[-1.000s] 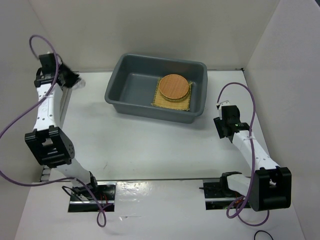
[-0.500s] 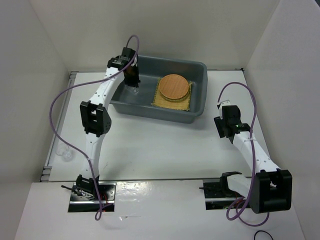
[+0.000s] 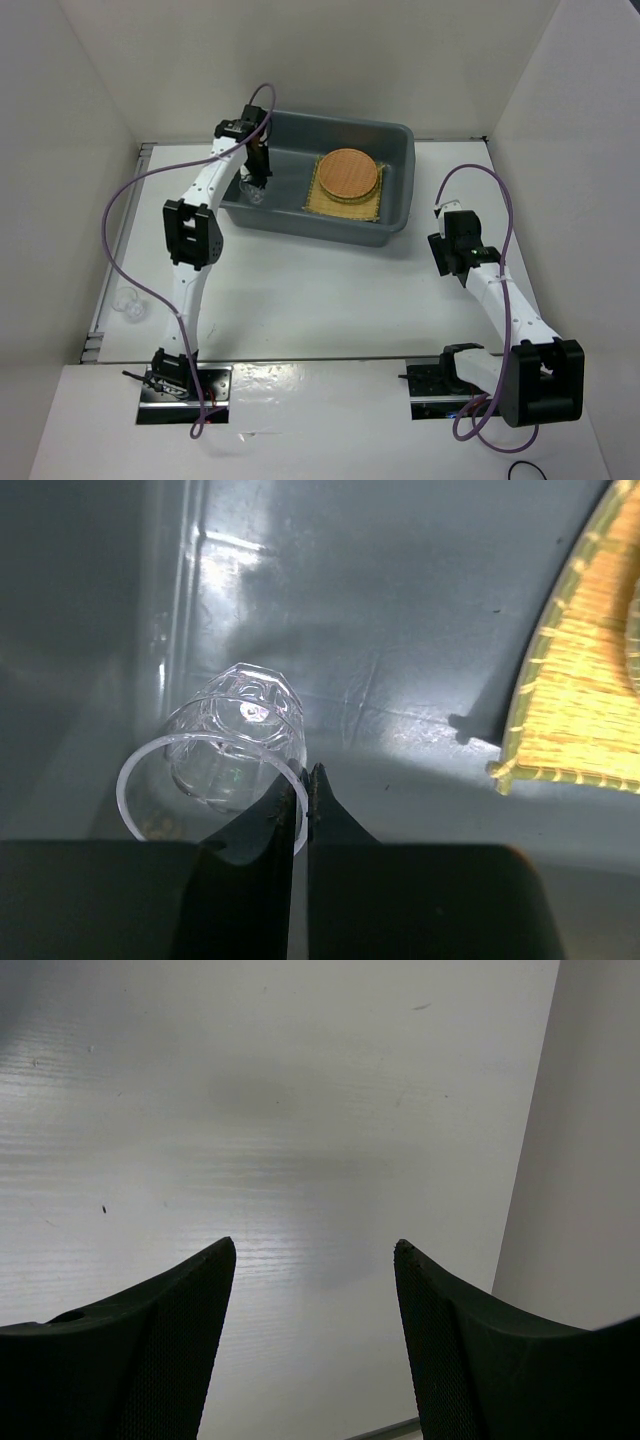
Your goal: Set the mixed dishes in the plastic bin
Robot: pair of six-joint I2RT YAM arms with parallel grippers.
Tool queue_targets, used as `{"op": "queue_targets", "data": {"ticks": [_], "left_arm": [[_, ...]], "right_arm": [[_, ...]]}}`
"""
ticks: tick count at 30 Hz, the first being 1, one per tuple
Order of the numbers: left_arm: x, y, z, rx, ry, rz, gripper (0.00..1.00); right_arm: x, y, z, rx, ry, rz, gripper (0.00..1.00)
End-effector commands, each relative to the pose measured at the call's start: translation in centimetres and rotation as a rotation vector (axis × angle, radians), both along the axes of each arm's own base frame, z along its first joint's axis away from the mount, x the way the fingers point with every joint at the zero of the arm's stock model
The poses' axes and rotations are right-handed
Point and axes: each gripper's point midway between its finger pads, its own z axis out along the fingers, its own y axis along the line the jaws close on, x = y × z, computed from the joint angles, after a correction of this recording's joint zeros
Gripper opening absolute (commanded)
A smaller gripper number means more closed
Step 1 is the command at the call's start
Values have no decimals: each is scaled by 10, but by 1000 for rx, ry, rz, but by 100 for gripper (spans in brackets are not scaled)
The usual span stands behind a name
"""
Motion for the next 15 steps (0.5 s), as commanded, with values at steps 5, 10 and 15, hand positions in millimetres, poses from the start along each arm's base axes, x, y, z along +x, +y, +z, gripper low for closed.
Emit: {"op": "queue_targets", "data": {"ticks": [5,10,15], "left_arm": [[-4,-11,-23,-9,55,-40,7],[-4,-11,-23,-9,56,-40,11],[-5,-11,-9,-14,33,-40,44]], "right_arm": [[5,0,4,-4,-46,-12,71],[5,0,4,-4,-46,-12,71],[5,0,4,-4,-46,-12,71]]}}
